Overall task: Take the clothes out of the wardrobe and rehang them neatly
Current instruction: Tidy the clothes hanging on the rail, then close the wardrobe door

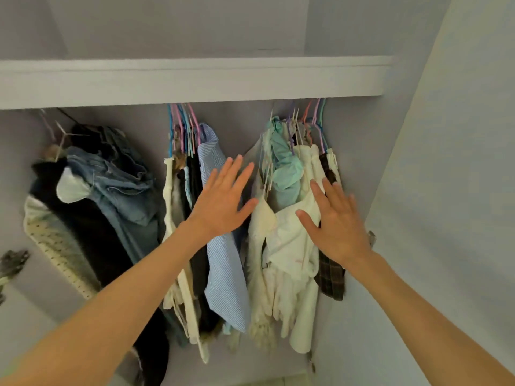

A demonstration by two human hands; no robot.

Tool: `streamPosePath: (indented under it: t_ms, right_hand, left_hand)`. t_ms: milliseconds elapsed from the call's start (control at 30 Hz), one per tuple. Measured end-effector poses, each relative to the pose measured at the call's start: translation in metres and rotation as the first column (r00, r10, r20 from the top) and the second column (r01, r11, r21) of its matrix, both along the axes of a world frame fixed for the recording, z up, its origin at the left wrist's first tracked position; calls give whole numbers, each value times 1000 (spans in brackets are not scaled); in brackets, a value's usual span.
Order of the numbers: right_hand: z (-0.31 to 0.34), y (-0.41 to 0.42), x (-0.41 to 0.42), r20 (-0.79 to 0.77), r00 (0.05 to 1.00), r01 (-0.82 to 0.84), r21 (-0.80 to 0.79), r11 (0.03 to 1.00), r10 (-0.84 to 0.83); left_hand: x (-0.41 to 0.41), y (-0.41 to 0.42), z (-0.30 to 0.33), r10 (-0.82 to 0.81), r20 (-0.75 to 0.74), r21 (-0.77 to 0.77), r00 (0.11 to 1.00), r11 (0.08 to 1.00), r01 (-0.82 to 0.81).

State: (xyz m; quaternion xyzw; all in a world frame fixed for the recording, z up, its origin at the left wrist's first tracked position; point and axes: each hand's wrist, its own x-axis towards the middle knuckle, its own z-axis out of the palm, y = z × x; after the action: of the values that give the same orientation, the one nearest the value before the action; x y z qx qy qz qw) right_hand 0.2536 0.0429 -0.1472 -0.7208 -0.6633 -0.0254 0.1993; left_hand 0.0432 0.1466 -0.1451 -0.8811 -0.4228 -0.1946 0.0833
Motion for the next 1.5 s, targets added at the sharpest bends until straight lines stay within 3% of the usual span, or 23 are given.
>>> streamPosePath:
  t_ms: [133,233,333,667,800,933,1167,1233,1333,1500]
  right_hand:
    - [26,-38,-22,-143,990,5,138,990,15]
    - [39,-59,-46,-115,990,-63,194,979,86]
    - [39,-81,-81,-107,974,-177,193,965,200]
    - [22,-132,-253,-140,853,-493,95,865,502]
    - [33,-163,-341,-175,773,-590,152,793,609]
    - [43,-203,-413,-221,680,-665,216,715,699]
    - [94,-242,-485,-217,594,-699,338,630,775]
    - [106,-247,-498,-200,586,-718,320,618,785]
    - [114,-252,-515,-149,588,-749,270,605,795]
    - [117,-245,-523,-125,626,-718,292,632,769]
  left_hand:
    - [-31,-65,8,72,129,28,989,997,-77]
    - [-52,-101,15,117,193,5,974,993,-120]
    - [-83,-136,7,131,174,-33,976,991,-127]
    - [-254,-261,-2,420,132,5,898,906,-424]
    - [-317,-319,22,430,149,112,890,887,-447]
    - [-360,-369,59,361,129,312,924,869,-383]
    - [-427,-398,123,346,268,534,899,723,-437]
    - [-440,-394,137,367,377,484,850,704,-519]
    - [-451,-387,151,367,533,301,763,760,-576]
    - [-453,-380,156,307,548,249,778,828,-502]
